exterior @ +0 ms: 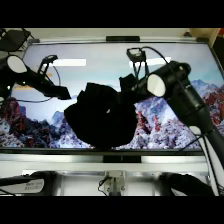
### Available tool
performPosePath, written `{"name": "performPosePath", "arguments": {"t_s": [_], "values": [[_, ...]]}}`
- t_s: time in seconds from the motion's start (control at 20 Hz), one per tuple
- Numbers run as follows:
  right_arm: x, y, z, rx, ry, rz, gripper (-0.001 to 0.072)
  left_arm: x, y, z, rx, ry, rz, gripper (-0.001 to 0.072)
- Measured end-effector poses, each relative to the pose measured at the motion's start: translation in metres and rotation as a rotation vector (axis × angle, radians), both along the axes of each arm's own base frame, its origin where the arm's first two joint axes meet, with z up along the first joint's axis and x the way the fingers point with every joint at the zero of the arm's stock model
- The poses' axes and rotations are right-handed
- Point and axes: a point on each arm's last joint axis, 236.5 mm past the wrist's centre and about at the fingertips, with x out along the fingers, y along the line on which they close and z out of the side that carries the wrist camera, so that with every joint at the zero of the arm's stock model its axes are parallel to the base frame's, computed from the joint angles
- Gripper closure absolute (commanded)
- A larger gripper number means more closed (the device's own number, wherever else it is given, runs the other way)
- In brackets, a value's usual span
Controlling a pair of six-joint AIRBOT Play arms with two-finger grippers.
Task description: Fold the shirts.
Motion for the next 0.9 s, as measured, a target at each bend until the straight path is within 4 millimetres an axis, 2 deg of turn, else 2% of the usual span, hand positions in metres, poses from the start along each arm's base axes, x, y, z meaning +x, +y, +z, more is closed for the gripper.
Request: {"name": "performPosePath", "arguments": {"t_s": [0.15,0.35,0.4,0.55,0.6,0.75,0.85,0.9], "values": [[0.001,0.000,-0.001,-0.007,-0.001,0.005,0.0657,-0.002,0.003,-0.033,0.043,0.062,-0.020,0.0061],[0.002,0.000,-0.001,-0.011,-0.006,0.011,0.0657,0.008,-0.020,-0.077,0.045,0.087,-0.055,0.0066],[0.002,-0.001,-0.001,-0.012,-0.007,0.011,0.0657,0.009,-0.028,-0.084,0.034,0.092,-0.065,0.0151],[0.006,-0.004,-0.001,-0.027,-0.023,0.007,0.0657,0.009,-0.047,-0.100,-0.005,0.117,-0.082,0.0611],[0.008,-0.005,0.000,-0.030,-0.034,0.005,0.0657,0.008,-0.050,-0.103,-0.014,0.124,-0.084,0.0663],[0.019,-0.003,0.007,-0.018,-0.085,0.001,0.0657,0.014,-0.049,-0.098,-0.029,0.119,-0.078,0.0665],[0.035,-0.001,0.023,-0.005,-0.174,-0.007,0.0657,0.033,-0.044,-0.070,-0.046,0.063,-0.049,0.0665],[0.046,-0.004,0.035,-0.007,-0.231,-0.018,0.0657,0.046,-0.042,-0.043,-0.060,0.003,-0.029,0.0665]]}}
